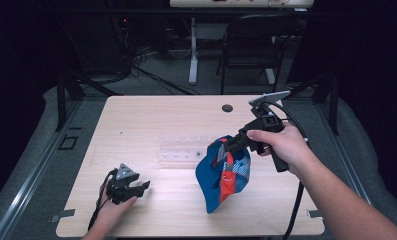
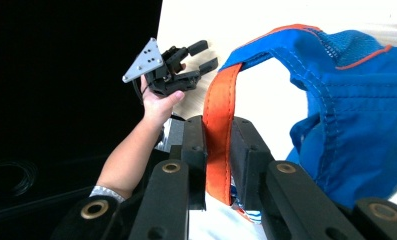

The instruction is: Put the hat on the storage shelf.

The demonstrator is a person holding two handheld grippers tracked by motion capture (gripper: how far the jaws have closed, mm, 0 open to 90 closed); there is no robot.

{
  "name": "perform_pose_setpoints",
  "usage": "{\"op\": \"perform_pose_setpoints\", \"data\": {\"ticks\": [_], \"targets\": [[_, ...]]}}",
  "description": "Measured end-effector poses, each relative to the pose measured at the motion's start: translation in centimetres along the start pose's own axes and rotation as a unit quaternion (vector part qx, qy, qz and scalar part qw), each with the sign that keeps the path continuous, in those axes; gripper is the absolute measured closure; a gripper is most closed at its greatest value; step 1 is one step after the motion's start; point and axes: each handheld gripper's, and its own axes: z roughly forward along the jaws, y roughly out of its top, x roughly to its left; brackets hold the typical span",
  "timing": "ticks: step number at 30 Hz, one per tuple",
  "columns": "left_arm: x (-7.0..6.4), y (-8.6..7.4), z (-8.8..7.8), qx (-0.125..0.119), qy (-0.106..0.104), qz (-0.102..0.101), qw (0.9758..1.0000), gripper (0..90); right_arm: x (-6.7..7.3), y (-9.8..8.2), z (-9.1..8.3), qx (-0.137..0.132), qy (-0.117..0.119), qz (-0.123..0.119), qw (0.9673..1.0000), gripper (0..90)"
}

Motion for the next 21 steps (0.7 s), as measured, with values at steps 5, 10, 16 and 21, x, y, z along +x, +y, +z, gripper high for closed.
{"op": "perform_pose_setpoints", "data": {"ticks": [5,10,16,21], "targets": [[0.0,0.0,0.0,0.000,-0.001,0.000,1.0000,46.0,-0.1,0.0,-0.6,0.000,0.011,-0.005,0.9999,78.4],[0.0,0.0,0.0,0.000,-0.001,0.001,1.0000,46.1,0.2,0.1,-1.3,-0.014,0.020,-0.005,0.9997,78.5],[0.0,0.0,0.0,0.000,-0.002,0.002,1.0000,46.1,0.5,0.4,-1.5,-0.030,0.031,-0.005,0.9991,78.5],[-0.2,0.1,0.1,0.001,-0.002,0.000,1.0000,46.0,1.0,0.8,-2.0,-0.034,0.035,-0.009,0.9988,78.5]]}}
